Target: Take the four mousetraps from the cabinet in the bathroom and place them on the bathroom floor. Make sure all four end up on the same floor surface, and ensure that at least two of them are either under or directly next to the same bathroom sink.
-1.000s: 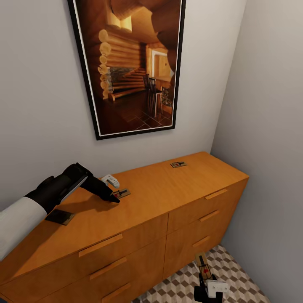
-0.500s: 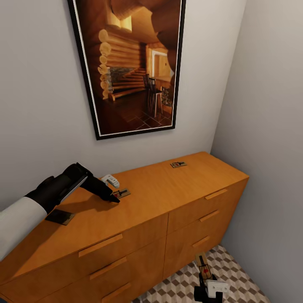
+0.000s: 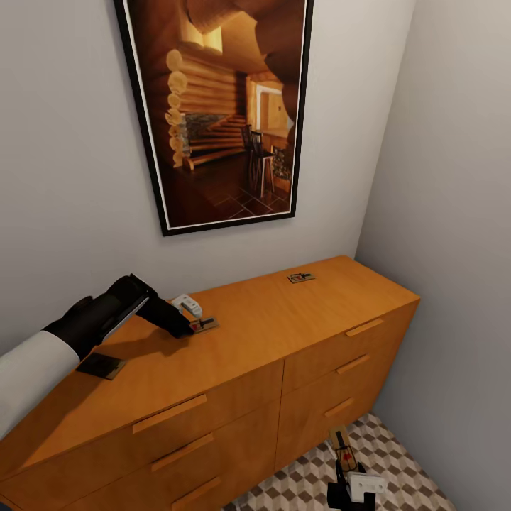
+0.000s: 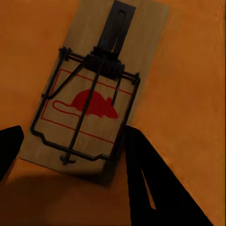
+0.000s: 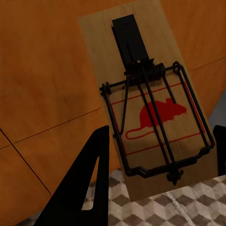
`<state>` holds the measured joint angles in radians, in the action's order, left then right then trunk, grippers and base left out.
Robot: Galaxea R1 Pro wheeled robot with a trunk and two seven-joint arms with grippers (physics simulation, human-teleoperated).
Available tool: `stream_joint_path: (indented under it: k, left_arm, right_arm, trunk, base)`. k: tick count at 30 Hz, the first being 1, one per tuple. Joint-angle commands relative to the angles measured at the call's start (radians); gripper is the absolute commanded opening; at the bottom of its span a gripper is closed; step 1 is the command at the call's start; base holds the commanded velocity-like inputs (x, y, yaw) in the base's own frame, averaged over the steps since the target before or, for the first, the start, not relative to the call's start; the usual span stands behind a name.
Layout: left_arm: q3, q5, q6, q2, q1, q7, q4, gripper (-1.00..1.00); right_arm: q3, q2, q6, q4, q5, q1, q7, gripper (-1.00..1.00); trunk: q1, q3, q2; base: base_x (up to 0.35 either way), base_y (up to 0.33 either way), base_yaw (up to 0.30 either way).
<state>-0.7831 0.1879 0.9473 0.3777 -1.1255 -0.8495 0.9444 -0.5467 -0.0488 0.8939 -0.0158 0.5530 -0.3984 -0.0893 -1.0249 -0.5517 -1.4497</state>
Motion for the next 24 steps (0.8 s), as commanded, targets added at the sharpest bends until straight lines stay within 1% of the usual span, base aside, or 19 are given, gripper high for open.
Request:
stream_joint_path:
  k: [1, 16, 21, 24]
  left_arm:
    - [-0.005, -0.005, 0.002, 0.001, 0.017, 0.001, 0.0, -1.0]
    - [-0.006, -0.005, 0.003, 0.0, 0.016, 0.001, 0.0, -1.0]
    - [0.004, -0.007, 0.003, -0.002, 0.016, 0.004, 0.002, -1.0]
    - [0.018, -0.007, 0.006, -0.019, 0.016, 0.007, 0.006, -1.0]
  right_arm:
    - [-0.009, 0.0, 0.002, 0.0, 0.002, -0.001, -0.007, -1.0]
    - [-0.009, 0.0, 0.003, 0.0, 0.002, -0.001, -0.007, -1.0]
    - [-0.009, 0.0, 0.003, 0.0, 0.002, -0.001, -0.007, -1.0]
    - [-0.009, 0.0, 0.002, 0.0, 0.002, -0.001, -0.007, -1.0]
  trunk:
    - [0.0, -0.001, 0.0]
    - [0.0, -0.001, 0.0]
    - [0.0, -0.001, 0.0]
    - [0.0, -0.001, 0.0]
  base:
    - [0.0, 0.0, 0.0]
    - [0.0, 0.0, 0.0]
    - [0.0, 0.0, 0.0]
    - [0.0, 0.0, 0.0]
